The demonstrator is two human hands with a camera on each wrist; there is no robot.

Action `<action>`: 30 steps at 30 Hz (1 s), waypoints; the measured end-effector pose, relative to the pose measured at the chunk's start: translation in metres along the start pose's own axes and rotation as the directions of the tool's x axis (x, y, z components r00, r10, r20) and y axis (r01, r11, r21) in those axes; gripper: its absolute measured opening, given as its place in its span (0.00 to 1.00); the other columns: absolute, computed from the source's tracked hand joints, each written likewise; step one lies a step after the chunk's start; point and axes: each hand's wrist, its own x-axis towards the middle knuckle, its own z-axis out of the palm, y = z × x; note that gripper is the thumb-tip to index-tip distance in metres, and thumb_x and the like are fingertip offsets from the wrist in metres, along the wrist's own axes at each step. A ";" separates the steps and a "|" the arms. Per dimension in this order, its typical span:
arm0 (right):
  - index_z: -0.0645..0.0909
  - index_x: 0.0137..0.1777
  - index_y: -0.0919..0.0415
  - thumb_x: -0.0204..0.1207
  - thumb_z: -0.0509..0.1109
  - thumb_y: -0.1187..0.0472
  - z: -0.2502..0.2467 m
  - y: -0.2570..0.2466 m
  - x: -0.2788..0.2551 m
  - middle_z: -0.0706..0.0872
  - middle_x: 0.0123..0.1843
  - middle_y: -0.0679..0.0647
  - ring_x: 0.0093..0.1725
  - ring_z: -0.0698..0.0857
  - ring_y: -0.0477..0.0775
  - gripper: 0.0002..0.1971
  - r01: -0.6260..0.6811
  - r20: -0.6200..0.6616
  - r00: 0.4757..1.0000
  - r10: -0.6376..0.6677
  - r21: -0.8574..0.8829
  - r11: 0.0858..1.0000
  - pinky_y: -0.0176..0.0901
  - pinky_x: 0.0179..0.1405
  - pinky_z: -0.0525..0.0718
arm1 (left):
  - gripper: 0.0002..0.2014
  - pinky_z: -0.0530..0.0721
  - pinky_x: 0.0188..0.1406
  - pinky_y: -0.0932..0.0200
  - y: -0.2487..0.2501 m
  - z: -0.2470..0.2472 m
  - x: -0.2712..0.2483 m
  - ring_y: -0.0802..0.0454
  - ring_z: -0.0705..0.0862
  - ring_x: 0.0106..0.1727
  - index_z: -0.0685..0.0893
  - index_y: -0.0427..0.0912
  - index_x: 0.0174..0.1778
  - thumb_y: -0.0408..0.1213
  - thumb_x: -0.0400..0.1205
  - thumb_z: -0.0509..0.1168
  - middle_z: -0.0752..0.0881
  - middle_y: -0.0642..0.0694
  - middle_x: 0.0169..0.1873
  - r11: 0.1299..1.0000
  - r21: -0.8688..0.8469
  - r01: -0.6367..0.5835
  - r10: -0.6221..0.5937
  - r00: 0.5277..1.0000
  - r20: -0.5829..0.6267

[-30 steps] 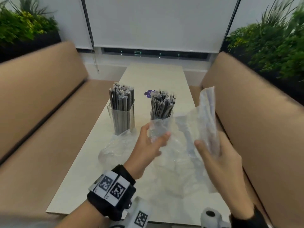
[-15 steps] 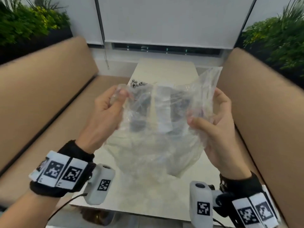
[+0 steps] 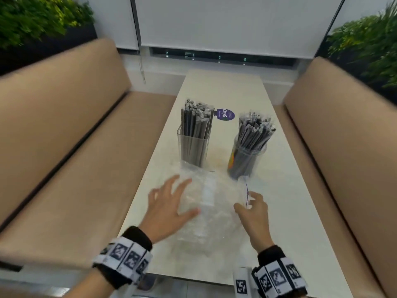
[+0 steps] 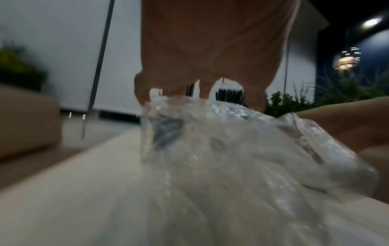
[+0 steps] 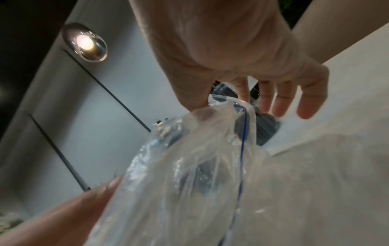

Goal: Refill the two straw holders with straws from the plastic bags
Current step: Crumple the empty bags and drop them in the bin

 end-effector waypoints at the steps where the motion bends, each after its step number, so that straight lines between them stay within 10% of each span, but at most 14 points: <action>1: 0.67 0.72 0.54 0.73 0.72 0.62 0.002 0.005 0.003 0.70 0.62 0.57 0.57 0.77 0.61 0.28 -0.017 0.007 1.000 0.017 -0.040 0.999 0.57 0.59 0.83 | 0.49 0.45 0.80 0.36 0.000 0.018 -0.001 0.48 0.45 0.85 0.44 0.62 0.83 0.77 0.68 0.55 0.41 0.51 0.85 0.998 0.010 0.062 -0.063 0.990 0.130; 5: 0.60 0.75 0.54 0.73 0.68 0.69 0.011 0.016 0.013 0.81 0.56 0.59 0.50 0.83 0.60 0.33 -0.134 0.135 0.983 0.126 0.057 0.989 0.51 0.44 0.85 | 0.68 0.39 0.76 0.24 -0.004 0.072 0.007 0.39 0.31 0.84 0.20 0.64 0.75 0.75 0.57 0.68 0.26 0.42 0.82 0.957 0.054 0.286 -0.288 0.901 0.325; 8: 0.53 0.82 0.58 0.74 0.66 0.72 0.010 0.019 0.014 0.81 0.49 0.56 0.49 0.83 0.61 0.39 -0.124 0.116 0.986 0.120 0.026 0.992 0.53 0.47 0.85 | 0.65 0.52 0.76 0.27 -0.004 0.086 0.013 0.39 0.51 0.84 0.27 0.58 0.80 0.63 0.61 0.71 0.51 0.36 0.83 0.947 0.090 0.309 -0.322 0.916 0.240; 11: 0.47 0.85 0.58 0.72 0.69 0.74 0.001 0.003 0.007 0.73 0.66 0.64 0.51 0.75 0.57 0.47 0.155 0.062 0.987 -0.146 -0.187 0.970 0.43 0.52 0.76 | 0.48 0.77 0.62 0.46 -0.005 0.083 0.023 0.41 0.80 0.64 0.47 0.48 0.83 0.44 0.71 0.68 0.79 0.43 0.66 0.946 0.062 0.318 -0.322 0.943 0.086; 14: 0.52 0.85 0.46 0.71 0.72 0.62 -0.002 -0.022 -0.007 0.63 0.80 0.60 0.70 0.73 0.62 0.45 0.622 0.193 0.765 -0.614 -0.466 0.629 0.54 0.69 0.74 | 0.25 0.77 0.46 0.54 -0.004 0.077 0.026 0.39 0.85 0.56 0.70 0.42 0.70 0.38 0.76 0.64 0.86 0.42 0.56 0.948 0.158 0.278 -0.293 0.952 0.086; 17: 0.49 0.81 0.28 0.71 0.68 0.38 0.002 -0.035 -0.019 0.50 0.88 0.53 0.85 0.52 0.65 0.42 0.720 0.519 0.686 -0.510 -0.590 0.367 0.73 0.78 0.57 | 0.13 0.79 0.43 0.53 0.010 0.061 0.023 0.41 0.86 0.51 0.80 0.41 0.54 0.43 0.77 0.64 0.88 0.43 0.49 0.978 0.104 0.182 -0.194 0.973 0.123; 20: 0.41 0.79 0.21 0.63 0.73 0.30 0.003 -0.021 -0.012 0.37 0.88 0.43 0.87 0.39 0.64 0.51 0.635 0.580 0.762 -0.286 -0.583 0.508 0.80 0.77 0.44 | 0.04 0.78 0.35 0.55 0.027 0.034 0.022 0.54 0.82 0.34 0.83 0.41 0.34 0.33 0.75 0.67 0.86 0.50 0.31 0.923 -0.367 0.116 -0.107 0.993 0.047; 23: 0.49 0.79 0.22 0.60 0.84 0.43 0.001 -0.019 -0.013 0.58 0.85 0.34 0.87 0.55 0.52 0.55 0.476 0.596 0.730 -0.334 -0.092 0.875 0.64 0.82 0.62 | 0.19 0.73 0.30 0.68 0.052 0.001 0.015 0.64 0.76 0.25 0.80 0.47 0.25 0.21 0.76 0.65 0.80 0.58 0.20 0.679 -0.733 0.039 -0.031 0.999 0.025; 25: 0.58 0.81 0.37 0.62 0.85 0.55 0.001 -0.024 -0.018 0.72 0.79 0.41 0.80 0.70 0.48 0.51 0.327 0.643 0.635 -0.428 0.278 0.903 0.49 0.74 0.75 | 0.13 0.78 0.33 0.66 0.065 -0.007 0.014 0.57 0.81 0.32 0.85 0.40 0.29 0.26 0.80 0.67 0.84 0.49 0.26 0.549 -0.836 -0.006 0.005 1.000 -0.004; 30: 0.64 0.80 0.43 0.68 0.77 0.65 -0.009 -0.027 -0.029 0.75 0.77 0.62 0.74 0.79 0.64 0.42 -0.142 0.759 0.544 -0.358 0.504 0.852 0.63 0.63 0.83 | 0.08 0.87 0.36 0.61 0.073 -0.007 0.010 0.50 0.88 0.39 0.90 0.45 0.40 0.33 0.68 0.67 0.91 0.46 0.35 0.294 -0.955 0.040 -0.080 0.997 0.017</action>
